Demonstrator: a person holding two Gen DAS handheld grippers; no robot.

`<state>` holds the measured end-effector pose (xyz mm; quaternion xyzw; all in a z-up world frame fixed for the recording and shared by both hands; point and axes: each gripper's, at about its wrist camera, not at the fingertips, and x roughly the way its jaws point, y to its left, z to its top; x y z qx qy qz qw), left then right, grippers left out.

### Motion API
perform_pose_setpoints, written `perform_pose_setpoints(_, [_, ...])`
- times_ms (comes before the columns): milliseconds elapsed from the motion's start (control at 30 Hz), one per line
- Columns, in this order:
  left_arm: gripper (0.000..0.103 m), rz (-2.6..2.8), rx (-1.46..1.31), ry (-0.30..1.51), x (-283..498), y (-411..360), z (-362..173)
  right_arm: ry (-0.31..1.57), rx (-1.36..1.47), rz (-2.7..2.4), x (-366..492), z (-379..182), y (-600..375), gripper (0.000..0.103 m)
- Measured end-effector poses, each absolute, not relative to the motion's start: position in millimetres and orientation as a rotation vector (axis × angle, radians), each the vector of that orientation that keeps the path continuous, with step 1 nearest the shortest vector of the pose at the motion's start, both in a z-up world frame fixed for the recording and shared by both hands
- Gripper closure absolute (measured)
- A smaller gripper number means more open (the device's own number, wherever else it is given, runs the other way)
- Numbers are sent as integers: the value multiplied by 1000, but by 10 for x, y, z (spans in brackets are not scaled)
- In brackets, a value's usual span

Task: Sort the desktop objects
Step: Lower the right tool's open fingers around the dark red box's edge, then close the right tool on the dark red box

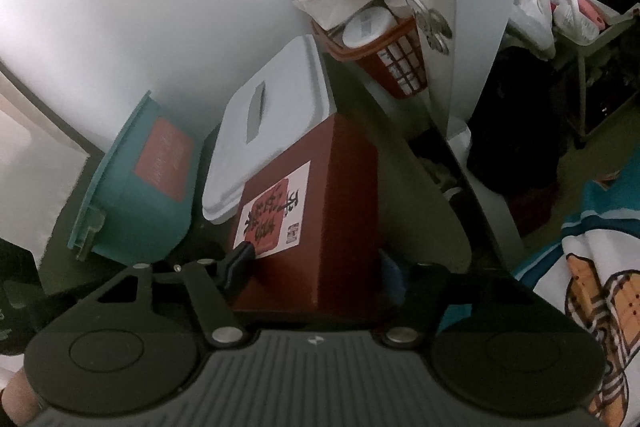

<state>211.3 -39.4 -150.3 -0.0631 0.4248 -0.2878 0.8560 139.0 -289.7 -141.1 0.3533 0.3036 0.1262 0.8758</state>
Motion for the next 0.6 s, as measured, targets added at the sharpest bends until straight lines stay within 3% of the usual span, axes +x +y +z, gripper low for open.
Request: perform_pose_setpoints(600, [89, -596, -106, 873, 2071, -419, -1485, 598, 834, 324, 1355, -1401, -2853, 46])
